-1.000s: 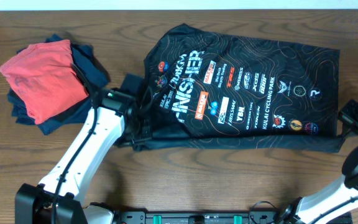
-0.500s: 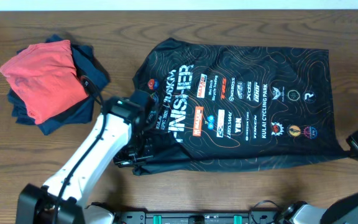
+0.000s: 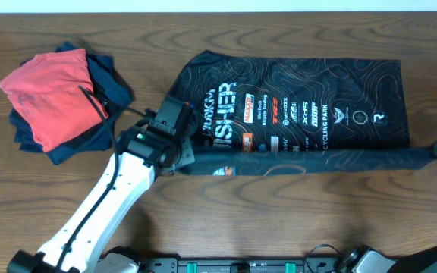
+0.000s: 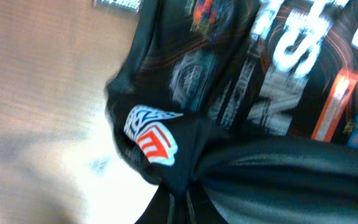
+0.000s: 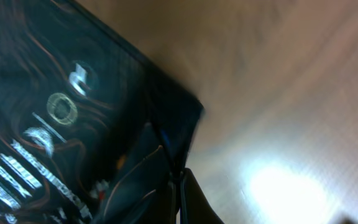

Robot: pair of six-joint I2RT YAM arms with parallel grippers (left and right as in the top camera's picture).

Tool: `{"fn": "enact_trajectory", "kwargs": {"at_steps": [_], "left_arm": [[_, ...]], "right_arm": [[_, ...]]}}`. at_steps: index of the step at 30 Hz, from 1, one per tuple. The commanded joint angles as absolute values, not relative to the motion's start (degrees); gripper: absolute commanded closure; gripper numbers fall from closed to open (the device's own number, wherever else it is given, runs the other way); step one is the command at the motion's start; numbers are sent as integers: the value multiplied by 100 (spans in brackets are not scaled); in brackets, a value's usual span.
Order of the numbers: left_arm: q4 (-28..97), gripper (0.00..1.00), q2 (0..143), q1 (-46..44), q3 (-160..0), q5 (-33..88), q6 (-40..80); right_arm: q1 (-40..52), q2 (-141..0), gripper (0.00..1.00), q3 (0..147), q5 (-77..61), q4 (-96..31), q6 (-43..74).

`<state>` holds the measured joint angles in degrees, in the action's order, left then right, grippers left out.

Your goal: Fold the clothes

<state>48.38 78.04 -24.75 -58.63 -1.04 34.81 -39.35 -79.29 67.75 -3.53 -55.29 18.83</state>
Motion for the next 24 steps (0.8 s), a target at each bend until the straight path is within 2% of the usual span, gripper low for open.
{"fn": "enact_trajectory", "kwargs": {"at_steps": [1,12,24], "left_arm": [[4375,94,8095,-2438,-5870,-508,3636],[2788,94,9144,-2300,-5870,-550,3656],[2497,94,9596,-2298,-5870,-821,3658]], "right_arm": [[-3732,-7999,99,6768,-370,-5162,1929],[-3269,-9008,99,6768,-325,-4340,1927],[-3208,-9876,99,6768,-373,-3841,1927]]}}
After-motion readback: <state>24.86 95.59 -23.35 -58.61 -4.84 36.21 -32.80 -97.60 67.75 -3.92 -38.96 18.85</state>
